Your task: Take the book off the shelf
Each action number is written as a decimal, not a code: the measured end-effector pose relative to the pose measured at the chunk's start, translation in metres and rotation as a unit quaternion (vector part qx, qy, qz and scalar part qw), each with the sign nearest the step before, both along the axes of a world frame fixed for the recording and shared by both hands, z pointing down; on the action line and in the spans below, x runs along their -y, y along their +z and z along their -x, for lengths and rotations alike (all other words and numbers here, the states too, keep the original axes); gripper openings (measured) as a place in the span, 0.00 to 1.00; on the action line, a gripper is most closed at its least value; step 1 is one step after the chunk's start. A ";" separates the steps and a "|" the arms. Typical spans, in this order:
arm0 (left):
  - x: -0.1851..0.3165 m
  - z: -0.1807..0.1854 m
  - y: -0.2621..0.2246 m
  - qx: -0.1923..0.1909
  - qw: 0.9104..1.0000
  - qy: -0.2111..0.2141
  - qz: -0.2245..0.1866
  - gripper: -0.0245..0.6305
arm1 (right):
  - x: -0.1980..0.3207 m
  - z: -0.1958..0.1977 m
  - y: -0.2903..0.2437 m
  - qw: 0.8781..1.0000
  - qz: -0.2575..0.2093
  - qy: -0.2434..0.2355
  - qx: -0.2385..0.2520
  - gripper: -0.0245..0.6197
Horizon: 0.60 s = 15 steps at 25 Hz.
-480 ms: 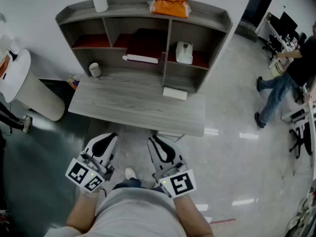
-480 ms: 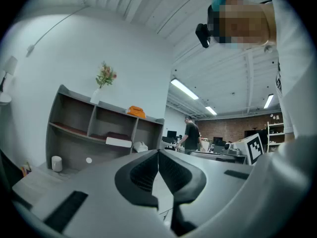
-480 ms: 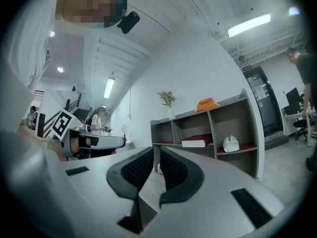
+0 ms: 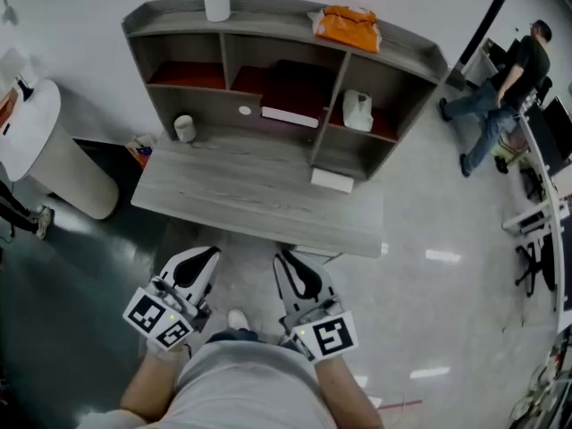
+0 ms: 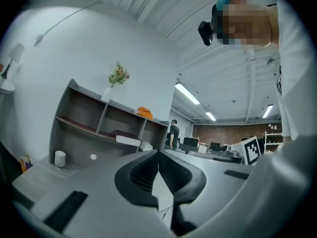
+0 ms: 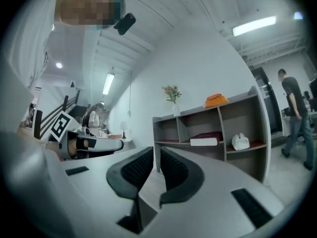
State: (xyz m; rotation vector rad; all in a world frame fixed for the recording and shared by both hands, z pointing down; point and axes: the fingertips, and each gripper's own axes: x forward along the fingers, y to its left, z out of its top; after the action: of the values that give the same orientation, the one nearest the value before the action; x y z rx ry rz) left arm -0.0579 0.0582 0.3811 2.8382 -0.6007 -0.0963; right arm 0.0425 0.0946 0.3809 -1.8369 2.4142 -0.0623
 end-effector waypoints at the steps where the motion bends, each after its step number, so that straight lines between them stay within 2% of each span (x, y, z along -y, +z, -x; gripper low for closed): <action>1: 0.005 0.008 0.001 -0.001 1.000 0.001 0.003 0.06 | 0.004 0.004 0.004 1.000 0.007 -0.001 0.013 0.12; 9: 0.042 0.056 0.021 -0.003 1.000 0.013 0.018 0.06 | 0.031 0.019 0.031 0.991 0.030 0.037 0.129 0.12; 15: 0.060 0.059 0.029 0.001 1.000 0.007 0.027 0.06 | 0.054 0.012 0.046 0.983 0.048 0.047 0.169 0.12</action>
State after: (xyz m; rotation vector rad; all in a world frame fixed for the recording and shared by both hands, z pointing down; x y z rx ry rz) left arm -0.1166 -0.0022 0.4099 2.7895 -0.5741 -0.0726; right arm 0.0308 0.0405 0.4274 -1.8038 2.1216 -0.4510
